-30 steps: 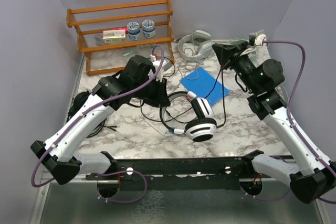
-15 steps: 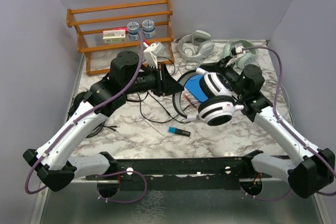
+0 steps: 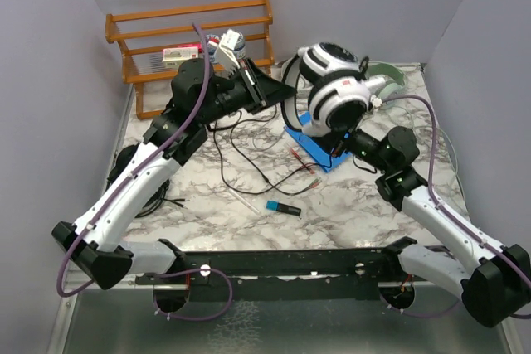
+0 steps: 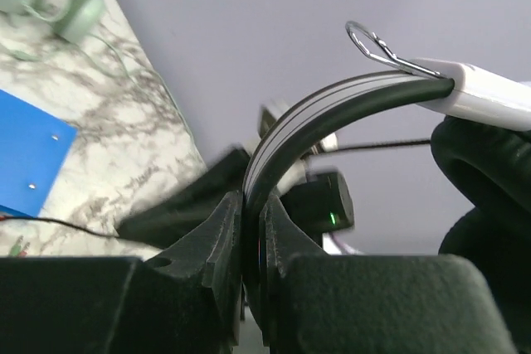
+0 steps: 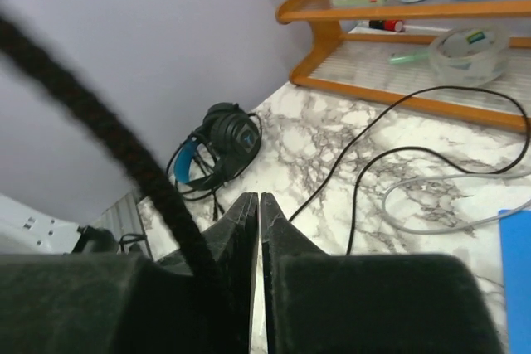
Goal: Wrap the headphones
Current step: Wrap the headphones cable around the headphones.
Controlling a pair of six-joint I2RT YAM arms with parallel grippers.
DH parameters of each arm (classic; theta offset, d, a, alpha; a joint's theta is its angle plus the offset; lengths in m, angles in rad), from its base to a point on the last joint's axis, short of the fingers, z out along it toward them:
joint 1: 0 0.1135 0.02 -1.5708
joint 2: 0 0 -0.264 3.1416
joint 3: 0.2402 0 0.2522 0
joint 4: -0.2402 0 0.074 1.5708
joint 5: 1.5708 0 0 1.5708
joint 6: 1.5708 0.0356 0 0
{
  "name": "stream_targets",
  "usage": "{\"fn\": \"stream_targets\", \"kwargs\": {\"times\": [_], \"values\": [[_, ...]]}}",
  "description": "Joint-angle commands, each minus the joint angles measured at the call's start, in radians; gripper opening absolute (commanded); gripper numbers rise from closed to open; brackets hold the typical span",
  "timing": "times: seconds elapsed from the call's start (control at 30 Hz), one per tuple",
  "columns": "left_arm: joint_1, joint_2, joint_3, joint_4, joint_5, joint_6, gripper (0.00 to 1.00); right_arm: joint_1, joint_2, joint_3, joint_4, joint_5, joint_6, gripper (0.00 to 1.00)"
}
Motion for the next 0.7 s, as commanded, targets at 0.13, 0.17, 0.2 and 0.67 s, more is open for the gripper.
{"fn": "stream_targets", "kwargs": {"times": [0.13, 0.17, 0.2, 0.67], "values": [[0.173, 0.09, 0.087, 0.015, -0.164, -0.128, 0.0, 0.118, -0.114, -0.066, -0.075, -0.035, 0.031, 0.01], [0.176, 0.101, 0.111, -0.029, -0.207, -0.1, 0.0, 0.135, -0.124, -0.067, -0.095, -0.034, 0.033, 0.01], [0.178, 0.113, 0.136, -0.065, -0.247, -0.07, 0.0, 0.154, -0.132, -0.064, -0.116, -0.028, 0.034, 0.01], [0.178, 0.168, 0.22, -0.275, -0.744, 0.289, 0.0, 0.252, -0.096, 0.178, -0.529, 0.045, -0.135, 0.03]]}}
